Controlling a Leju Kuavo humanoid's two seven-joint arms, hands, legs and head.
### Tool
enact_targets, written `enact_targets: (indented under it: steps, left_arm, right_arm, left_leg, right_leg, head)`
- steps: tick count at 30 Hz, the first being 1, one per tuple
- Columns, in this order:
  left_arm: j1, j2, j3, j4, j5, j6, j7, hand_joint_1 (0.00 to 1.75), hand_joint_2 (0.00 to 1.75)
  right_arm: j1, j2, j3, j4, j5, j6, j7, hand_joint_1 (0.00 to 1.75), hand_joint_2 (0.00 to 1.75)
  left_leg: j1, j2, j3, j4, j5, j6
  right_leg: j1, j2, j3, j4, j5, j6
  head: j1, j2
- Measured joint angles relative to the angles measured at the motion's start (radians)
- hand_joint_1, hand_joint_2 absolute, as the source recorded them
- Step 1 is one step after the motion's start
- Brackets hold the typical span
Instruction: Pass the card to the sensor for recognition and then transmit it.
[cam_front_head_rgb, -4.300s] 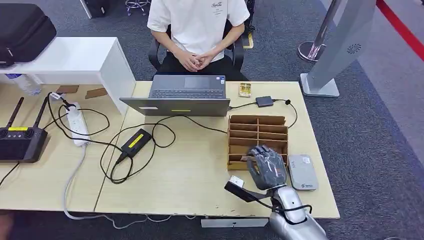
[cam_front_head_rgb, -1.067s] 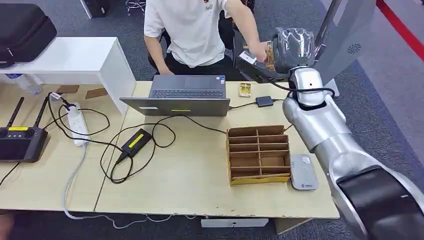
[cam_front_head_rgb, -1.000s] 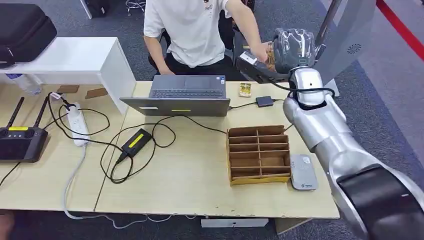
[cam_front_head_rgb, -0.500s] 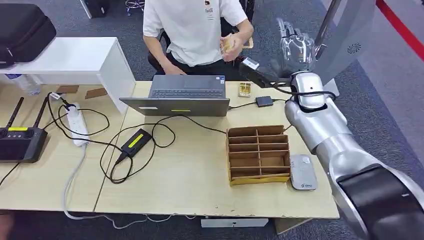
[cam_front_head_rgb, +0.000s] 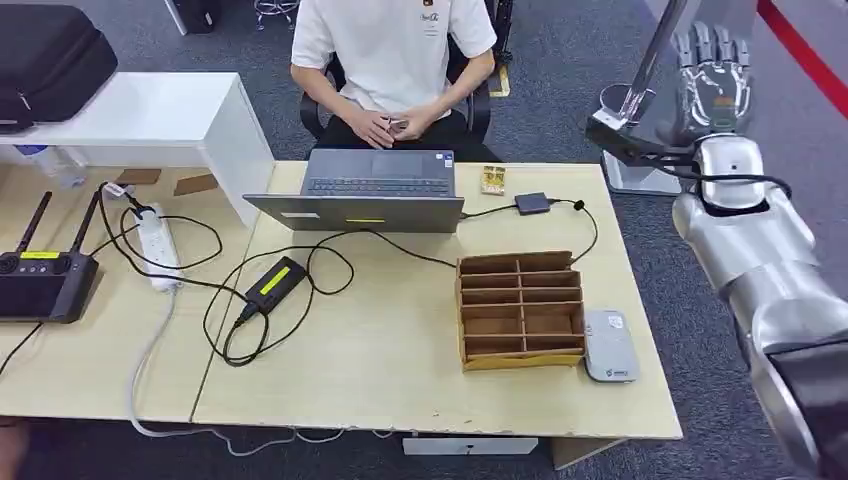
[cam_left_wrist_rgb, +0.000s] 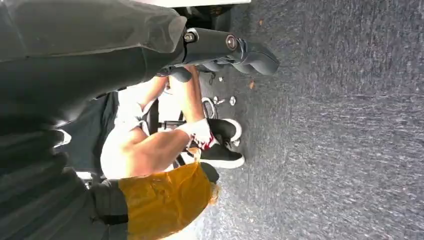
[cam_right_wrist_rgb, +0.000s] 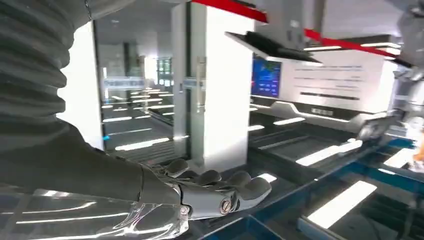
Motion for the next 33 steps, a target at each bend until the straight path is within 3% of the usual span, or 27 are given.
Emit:
enact_targets:
  steps: [11, 16, 20, 24, 27, 30, 33]
  left_arm:
    - [-0.002, 0.001, 0.000, 0.000, 0.000, -0.003, 0.003, 0.00, 1.75]
    - [0.000, 0.001, 0.012, 0.000, 0.003, -0.018, 0.020, 0.00, 1.75]
    - [0.001, 0.002, 0.029, 0.000, 0.006, -0.036, 0.043, 0.00, 1.75]
    - [0.002, 0.002, 0.047, 0.000, 0.006, -0.050, 0.053, 0.00, 1.75]
    - [0.002, 0.001, 0.055, 0.000, 0.006, -0.061, 0.069, 0.00, 1.75]
    - [0.002, 0.000, 0.064, 0.000, 0.006, -0.067, 0.077, 0.00, 1.75]
    - [0.002, 0.000, 0.072, 0.000, 0.006, -0.075, 0.084, 0.00, 1.75]
  right_arm:
    - [0.000, -0.042, 0.000, 0.014, 0.014, 0.006, 0.026, 0.00, 1.75]
    - [0.000, -0.147, -0.010, 0.022, 0.017, 0.014, 0.036, 0.00, 1.75]
    - [0.039, -0.263, -0.043, 0.032, -0.020, 0.010, 0.045, 0.00, 1.75]
    - [0.154, -0.362, -0.106, 0.049, -0.078, 0.000, 0.071, 0.00, 1.75]
    - [0.322, -0.422, -0.185, 0.066, -0.162, -0.018, 0.106, 0.00, 1.75]
    - [0.495, -0.441, -0.269, 0.084, -0.217, -0.060, 0.108, 0.00, 1.75]
    - [0.599, -0.441, -0.327, 0.100, -0.234, -0.065, 0.118, 0.00, 1.75]
  left_leg:
    - [0.001, 0.004, 0.003, 0.000, 0.000, 0.000]
    - [0.000, -0.002, 0.000, 0.000, 0.000, 0.001]
    - [0.000, -0.003, 0.000, 0.001, -0.001, 0.003]
    - [0.000, -0.006, 0.001, 0.001, -0.003, 0.006]
    - [0.003, -0.009, 0.002, 0.001, -0.005, 0.008]
    - [0.002, -0.012, 0.002, 0.000, -0.006, 0.008]
    - [0.001, -0.008, 0.002, -0.001, -0.007, 0.008]
  right_leg:
    - [0.001, 0.004, -0.001, 0.001, 0.000, 0.000]
    - [0.000, -0.003, 0.000, 0.000, 0.000, 0.000]
    - [0.000, -0.004, 0.002, -0.003, 0.000, 0.001]
    - [0.000, -0.006, 0.003, -0.004, -0.002, 0.003]
    - [0.003, -0.010, 0.010, -0.007, -0.005, 0.007]
    - [0.003, -0.012, 0.009, -0.007, -0.005, 0.007]
    - [0.002, -0.008, 0.007, -0.007, -0.005, 0.007]
  head:
    - [0.000, 0.000]
    - [0.000, 0.000]
    - [-0.001, 0.000]
    - [-0.001, 0.000]
    - [0.000, 0.000]
    - [-0.001, 0.000]
    - [-0.001, 0.000]
